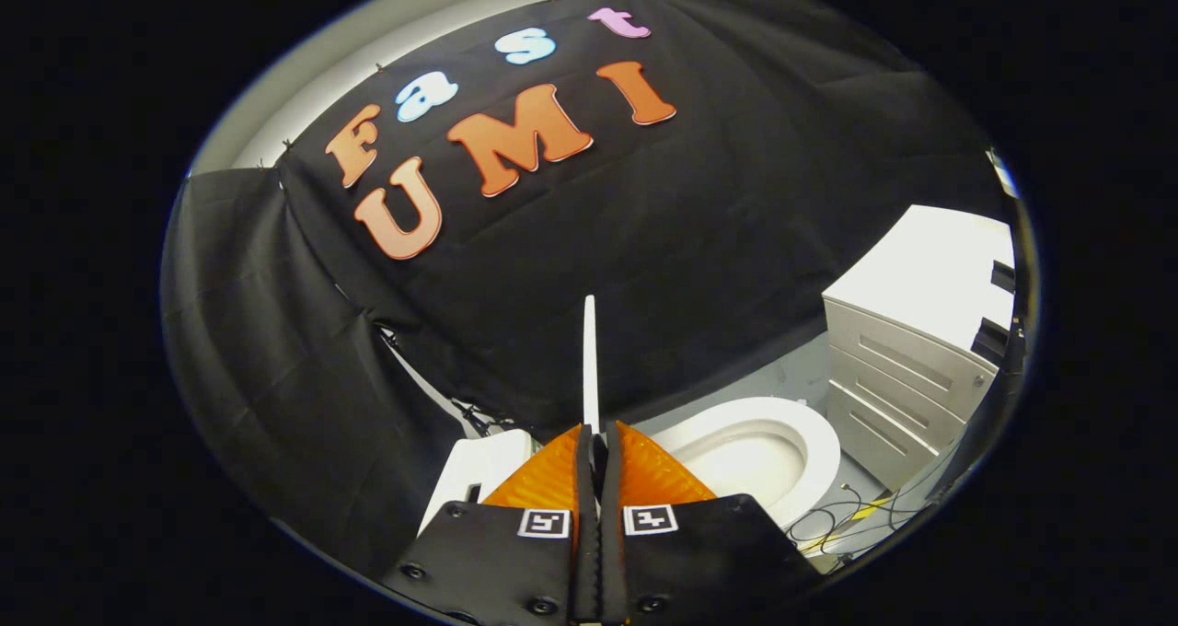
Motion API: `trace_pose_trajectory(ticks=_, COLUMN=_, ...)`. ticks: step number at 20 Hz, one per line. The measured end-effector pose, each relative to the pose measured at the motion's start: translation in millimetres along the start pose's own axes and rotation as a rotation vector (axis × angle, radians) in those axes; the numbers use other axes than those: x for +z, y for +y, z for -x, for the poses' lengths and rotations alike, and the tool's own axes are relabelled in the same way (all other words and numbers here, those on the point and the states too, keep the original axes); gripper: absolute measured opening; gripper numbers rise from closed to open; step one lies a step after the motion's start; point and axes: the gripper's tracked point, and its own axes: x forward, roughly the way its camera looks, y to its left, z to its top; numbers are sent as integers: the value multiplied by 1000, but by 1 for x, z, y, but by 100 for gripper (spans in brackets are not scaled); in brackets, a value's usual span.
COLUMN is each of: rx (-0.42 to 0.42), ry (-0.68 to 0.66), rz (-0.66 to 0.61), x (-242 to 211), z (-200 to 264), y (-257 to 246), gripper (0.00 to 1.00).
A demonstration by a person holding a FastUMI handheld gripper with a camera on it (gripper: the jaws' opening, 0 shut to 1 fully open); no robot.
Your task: Open the toilet lid.
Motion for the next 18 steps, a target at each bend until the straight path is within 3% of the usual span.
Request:
trace_pose_trajectory(ticks=8, rx=96, ry=-17, rz=130, x=-21, z=7, y=99, gripper=8)
trace_pose_trajectory(ticks=18, rx=181, ry=-5, rz=215, x=-60, z=6, y=185, gripper=8)
